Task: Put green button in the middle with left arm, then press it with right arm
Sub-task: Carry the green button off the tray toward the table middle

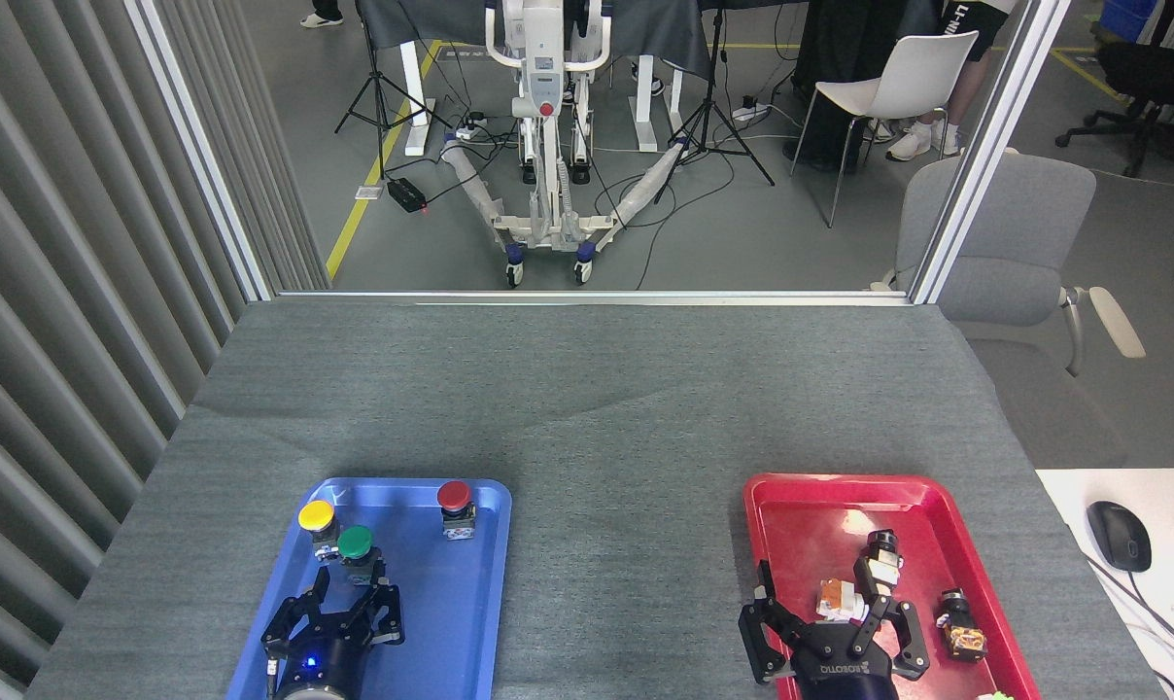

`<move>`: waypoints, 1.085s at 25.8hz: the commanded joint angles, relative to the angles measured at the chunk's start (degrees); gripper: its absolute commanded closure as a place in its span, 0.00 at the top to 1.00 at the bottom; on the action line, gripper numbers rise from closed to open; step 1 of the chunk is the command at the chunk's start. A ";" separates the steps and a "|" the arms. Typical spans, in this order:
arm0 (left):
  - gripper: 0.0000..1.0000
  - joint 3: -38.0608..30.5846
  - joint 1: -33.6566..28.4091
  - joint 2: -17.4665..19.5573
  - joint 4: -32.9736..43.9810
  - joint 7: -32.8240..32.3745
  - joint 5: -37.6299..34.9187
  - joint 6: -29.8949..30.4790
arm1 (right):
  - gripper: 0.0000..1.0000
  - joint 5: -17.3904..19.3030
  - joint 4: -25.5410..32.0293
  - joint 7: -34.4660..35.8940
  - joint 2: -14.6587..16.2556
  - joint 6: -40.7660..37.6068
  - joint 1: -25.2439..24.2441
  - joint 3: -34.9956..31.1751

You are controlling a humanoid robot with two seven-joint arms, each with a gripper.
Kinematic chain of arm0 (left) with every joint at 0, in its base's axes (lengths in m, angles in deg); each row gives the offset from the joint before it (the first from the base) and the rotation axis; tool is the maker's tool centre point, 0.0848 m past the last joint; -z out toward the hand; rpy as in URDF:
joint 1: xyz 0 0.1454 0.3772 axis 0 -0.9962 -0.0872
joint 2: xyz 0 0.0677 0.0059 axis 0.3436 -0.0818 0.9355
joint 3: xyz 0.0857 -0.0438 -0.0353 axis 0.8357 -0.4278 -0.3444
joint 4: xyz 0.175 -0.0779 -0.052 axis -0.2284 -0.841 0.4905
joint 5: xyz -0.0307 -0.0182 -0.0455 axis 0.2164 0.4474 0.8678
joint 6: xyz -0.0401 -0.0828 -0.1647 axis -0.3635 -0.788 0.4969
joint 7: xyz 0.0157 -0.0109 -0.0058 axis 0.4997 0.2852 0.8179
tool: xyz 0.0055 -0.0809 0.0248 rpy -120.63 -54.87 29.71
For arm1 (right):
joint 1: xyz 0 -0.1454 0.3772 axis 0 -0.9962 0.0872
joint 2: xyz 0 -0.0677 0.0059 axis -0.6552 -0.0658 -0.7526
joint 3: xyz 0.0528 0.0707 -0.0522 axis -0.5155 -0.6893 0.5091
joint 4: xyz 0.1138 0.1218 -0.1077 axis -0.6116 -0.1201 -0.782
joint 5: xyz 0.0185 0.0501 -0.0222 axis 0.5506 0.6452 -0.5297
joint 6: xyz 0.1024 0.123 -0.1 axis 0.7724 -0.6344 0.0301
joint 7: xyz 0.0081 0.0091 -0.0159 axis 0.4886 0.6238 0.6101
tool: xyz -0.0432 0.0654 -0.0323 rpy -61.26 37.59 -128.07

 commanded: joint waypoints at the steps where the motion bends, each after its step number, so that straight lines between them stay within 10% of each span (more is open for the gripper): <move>1: 0.59 0.13 1.41 -0.04 -1.24 0.13 0.00 0.16 | 1.00 -0.01 0.00 -0.01 0.00 -0.01 0.00 0.00; 12: 0.17 1.89 1.68 -1.09 -2.65 0.04 -0.79 1.74 | 1.00 -0.01 0.00 -0.01 -0.09 -0.01 0.00 0.00; 18: 0.06 2.15 -0.17 0.14 3.85 0.74 -1.32 11.49 | 1.00 -0.01 0.00 -0.01 -0.09 -0.01 0.00 0.00; 23: 0.05 8.92 -0.43 2.60 10.01 1.27 -1.32 31.45 | 1.00 0.08 0.00 -0.01 -0.09 -0.01 0.00 0.00; 28: 0.04 20.16 5.02 -0.21 2.54 0.48 -4.39 29.43 | 1.00 0.08 0.00 -0.01 -0.09 -0.01 0.00 0.00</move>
